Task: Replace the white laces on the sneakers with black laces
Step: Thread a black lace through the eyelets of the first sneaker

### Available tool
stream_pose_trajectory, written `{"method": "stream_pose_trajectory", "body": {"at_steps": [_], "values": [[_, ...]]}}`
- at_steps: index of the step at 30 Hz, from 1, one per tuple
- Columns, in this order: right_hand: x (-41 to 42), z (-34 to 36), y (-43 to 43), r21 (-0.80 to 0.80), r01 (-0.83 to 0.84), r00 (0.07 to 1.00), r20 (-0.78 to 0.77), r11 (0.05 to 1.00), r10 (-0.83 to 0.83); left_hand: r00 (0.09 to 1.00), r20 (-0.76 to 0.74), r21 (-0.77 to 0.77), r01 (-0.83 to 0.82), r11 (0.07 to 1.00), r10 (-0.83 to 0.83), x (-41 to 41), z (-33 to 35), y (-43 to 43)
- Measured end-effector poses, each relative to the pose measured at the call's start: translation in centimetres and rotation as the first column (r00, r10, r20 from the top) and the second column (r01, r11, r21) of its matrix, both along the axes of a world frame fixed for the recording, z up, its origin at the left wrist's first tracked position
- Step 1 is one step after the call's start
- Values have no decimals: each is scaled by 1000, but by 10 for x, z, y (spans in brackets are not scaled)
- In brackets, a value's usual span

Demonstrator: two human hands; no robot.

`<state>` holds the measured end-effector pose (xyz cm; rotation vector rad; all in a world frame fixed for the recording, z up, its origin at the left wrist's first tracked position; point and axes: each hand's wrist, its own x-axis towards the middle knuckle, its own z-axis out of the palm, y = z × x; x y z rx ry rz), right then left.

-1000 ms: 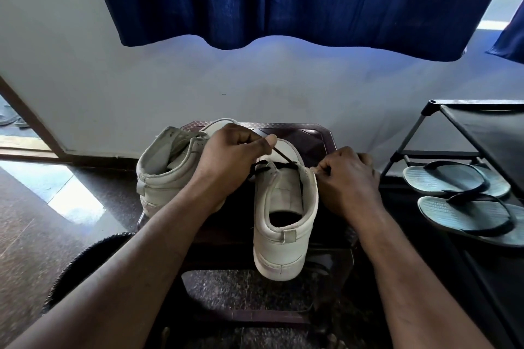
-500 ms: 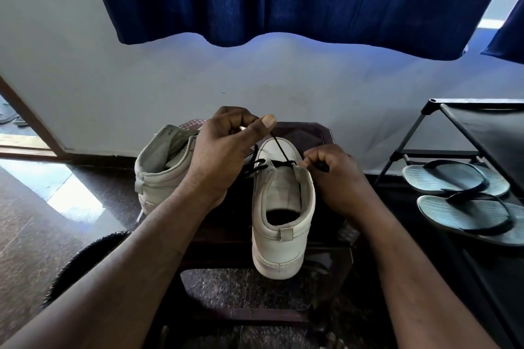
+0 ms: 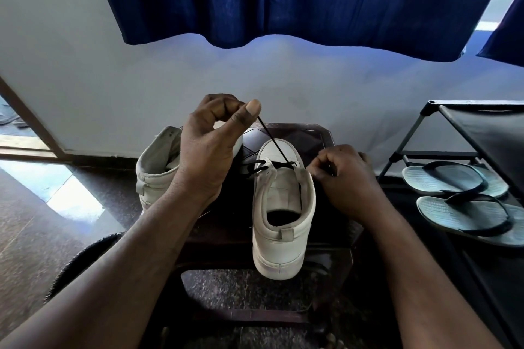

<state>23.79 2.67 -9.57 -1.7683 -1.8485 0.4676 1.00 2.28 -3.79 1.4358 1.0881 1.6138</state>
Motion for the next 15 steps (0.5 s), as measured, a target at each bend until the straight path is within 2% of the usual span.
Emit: {"method": "stream_pose_trajectory", "body": {"at_steps": [2,4,7,9,13,15], "values": [[-6,4,-3,71,-93,992,-75,993,99,1000,7,25,-8,1000,7,2,1,-1],[-11,6,-5,135,-117,987,-96,984,130,1000,18,35,-14,999,13,2,1,-1],[-14,3,-3,116,-120,985,-108,986,132,998,63,36,-14,999,12,1,3,0],[-14,1,-2,76,-82,994,-62,994,86,993,119,29,-6,1000,2,-1,5,1],[-6,5,-8,-1,62,986,153,998,-61,984,176,-5,14,1000,-13,-5,4,2],[-3,5,-8,-26,70,985,157,997,-66,983,181,-26,35,999,-30,-4,2,1]]}}
